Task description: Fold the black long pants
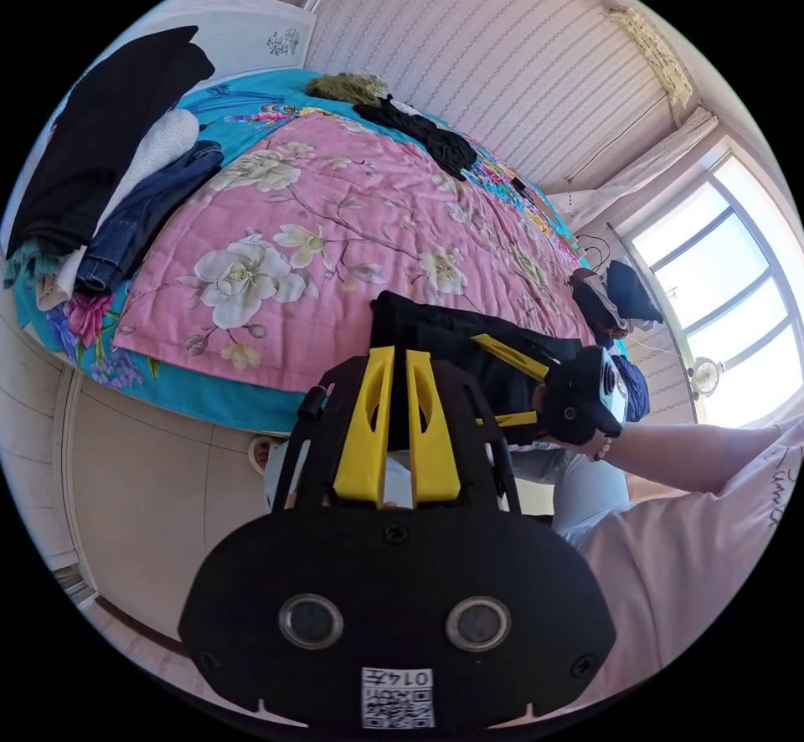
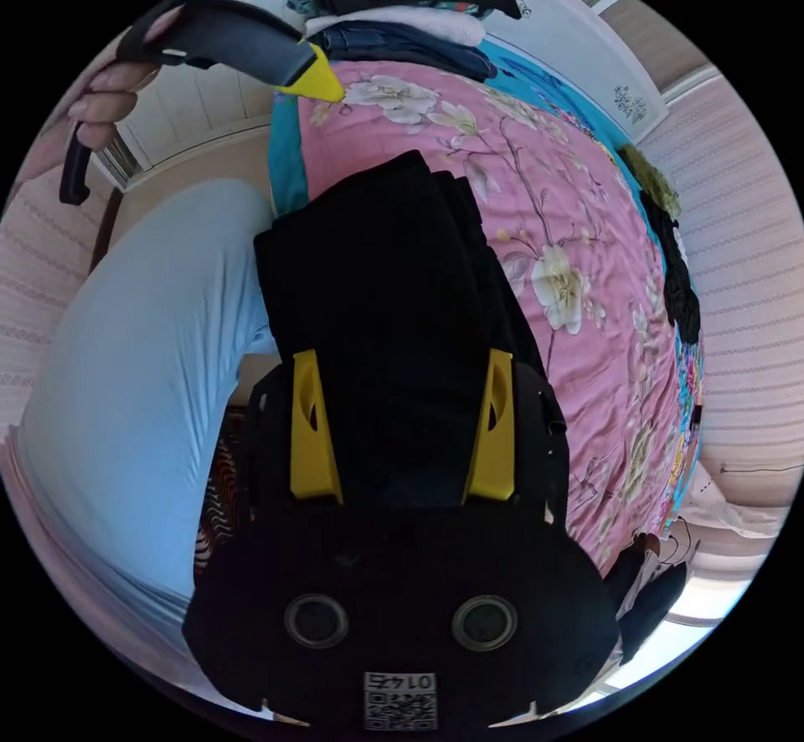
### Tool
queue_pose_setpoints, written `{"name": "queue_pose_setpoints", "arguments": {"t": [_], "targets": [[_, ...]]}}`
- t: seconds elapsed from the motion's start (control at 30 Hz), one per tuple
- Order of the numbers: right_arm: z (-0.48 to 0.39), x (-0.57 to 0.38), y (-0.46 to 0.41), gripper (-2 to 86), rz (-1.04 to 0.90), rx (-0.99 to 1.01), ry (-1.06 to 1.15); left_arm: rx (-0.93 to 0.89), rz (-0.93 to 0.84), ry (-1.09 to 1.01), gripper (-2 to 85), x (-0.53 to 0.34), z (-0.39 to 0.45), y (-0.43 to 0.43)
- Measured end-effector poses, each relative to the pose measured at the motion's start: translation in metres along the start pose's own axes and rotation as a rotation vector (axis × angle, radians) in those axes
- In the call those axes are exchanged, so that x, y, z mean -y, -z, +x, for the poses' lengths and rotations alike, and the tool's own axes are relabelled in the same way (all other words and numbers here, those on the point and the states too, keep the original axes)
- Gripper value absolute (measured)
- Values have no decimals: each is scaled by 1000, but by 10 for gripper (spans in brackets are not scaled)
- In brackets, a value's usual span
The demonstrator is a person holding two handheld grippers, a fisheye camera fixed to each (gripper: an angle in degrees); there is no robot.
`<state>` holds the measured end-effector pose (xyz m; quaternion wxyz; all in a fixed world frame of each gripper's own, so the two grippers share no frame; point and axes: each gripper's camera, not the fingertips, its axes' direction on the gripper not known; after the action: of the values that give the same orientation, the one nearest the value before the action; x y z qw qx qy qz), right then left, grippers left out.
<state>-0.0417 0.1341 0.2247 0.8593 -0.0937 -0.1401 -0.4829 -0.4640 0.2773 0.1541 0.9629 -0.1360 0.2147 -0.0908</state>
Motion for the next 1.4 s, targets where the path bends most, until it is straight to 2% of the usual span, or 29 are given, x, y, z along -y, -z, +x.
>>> {"name": "queue_pose_setpoints", "arguments": {"t": [0.07,0.23,0.37,0.47,0.5,0.53,0.7,0.8,0.87,0.93,1.0,1.1,1.17,1.23,1.27,1.33,1.4], "targets": [[5,8,2,224,-4,28,-19,17,-1,-4,28,0,-7,5],[48,9,15,56,29,220,-193,29,-22,-36,43,13,-17,5],[81,-17,28,46,53,233,-354,71,-42,-93,83,27,-10,-7],[118,-62,49,45,126,261,-568,80,-142,-125,112,36,-4,-28],[134,-85,60,44,158,256,-667,132,-171,-129,115,38,-2,-33],[150,-109,73,44,182,223,-758,191,-191,-154,114,37,0,-36],[208,-205,125,46,177,-40,-1034,208,-188,-196,98,34,-2,-18],[240,-251,145,50,36,-257,-1154,175,-160,-230,83,26,-2,3],[257,-275,150,56,-68,-349,-1228,164,-137,-236,30,19,-2,16],[272,-293,157,76,-128,-421,-1342,72,-103,-240,-4,11,-6,33],[274,-280,163,83,-50,-423,-1325,34,-104,-234,-7,5,-9,43],[274,-217,152,97,25,-413,-1158,-60,-101,-216,-9,-7,-15,58],[271,-166,135,112,133,-283,-1002,-127,-117,-199,-10,-17,-17,68],[263,-87,106,121,287,51,-775,-189,-142,-182,-10,-35,-18,83],[258,-65,97,122,308,136,-712,-194,-152,-182,-10,-41,-18,87],[230,24,61,131,265,400,-422,-177,-176,-158,-10,-63,-20,103],[205,80,35,146,133,443,-236,-183,-184,-110,-10,-79,-24,114]]}}
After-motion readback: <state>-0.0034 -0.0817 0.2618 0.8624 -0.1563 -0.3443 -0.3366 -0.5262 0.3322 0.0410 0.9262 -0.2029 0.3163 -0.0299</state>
